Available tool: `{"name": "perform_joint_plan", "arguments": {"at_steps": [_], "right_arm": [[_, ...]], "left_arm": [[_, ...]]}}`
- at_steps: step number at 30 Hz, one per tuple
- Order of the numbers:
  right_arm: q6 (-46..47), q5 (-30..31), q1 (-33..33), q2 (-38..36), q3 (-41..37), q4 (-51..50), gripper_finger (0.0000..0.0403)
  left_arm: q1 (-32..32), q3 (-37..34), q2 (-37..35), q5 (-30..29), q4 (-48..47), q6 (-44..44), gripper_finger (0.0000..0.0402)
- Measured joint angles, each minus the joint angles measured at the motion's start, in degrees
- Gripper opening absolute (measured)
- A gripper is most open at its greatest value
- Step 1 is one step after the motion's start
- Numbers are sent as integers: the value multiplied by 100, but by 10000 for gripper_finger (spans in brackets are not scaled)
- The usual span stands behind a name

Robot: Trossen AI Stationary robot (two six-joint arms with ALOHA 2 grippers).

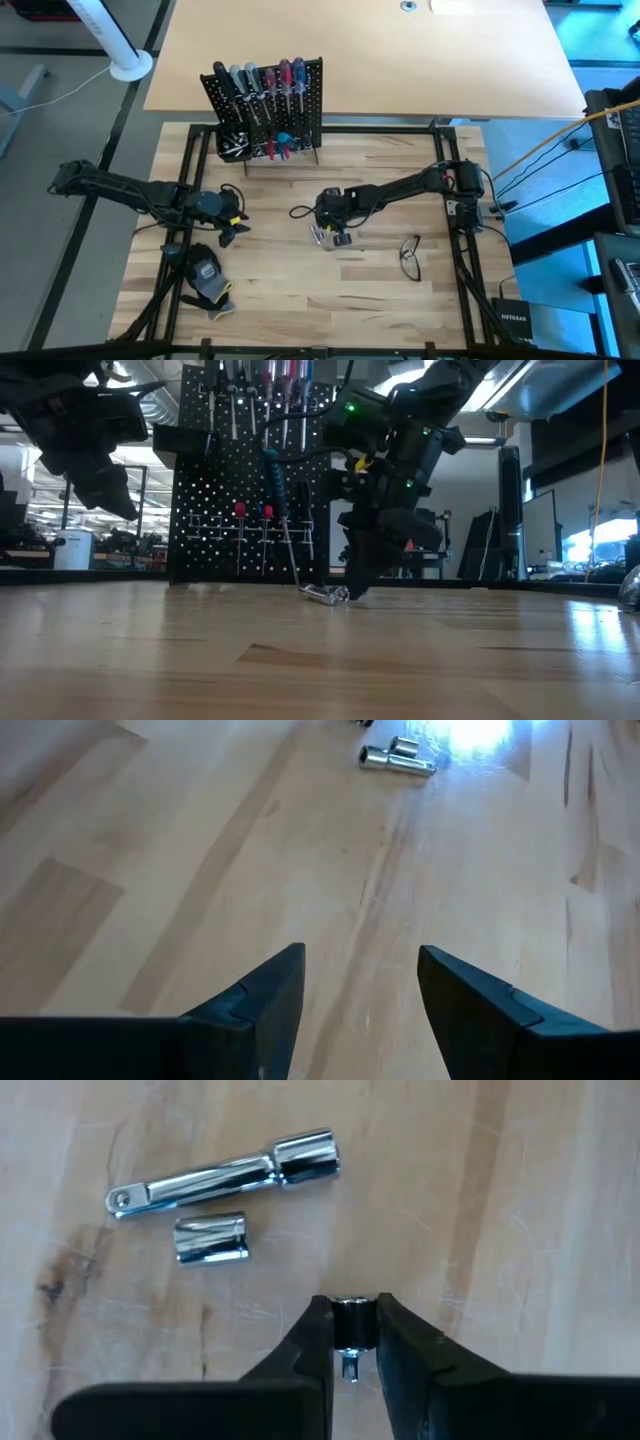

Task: Hang tools onto peg board
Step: Put the socket into the black bin on the peg board

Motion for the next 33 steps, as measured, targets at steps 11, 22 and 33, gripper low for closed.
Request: {"name": "perform_joint_plan", "arguments": {"at_steps": [11, 22, 33], "right_arm": [[28, 373, -13, 37, 1514, -740, 60], [-176, 450, -427, 24, 2597, 1429, 63], [80, -103, -975, 650, 2605, 4910, 67]], "left_arm": [[1, 0, -9, -17, 79, 298, 184], [1, 0, -9, -17, 75, 291, 184], [-1, 0, -9, -22, 139, 242, 184]]}}
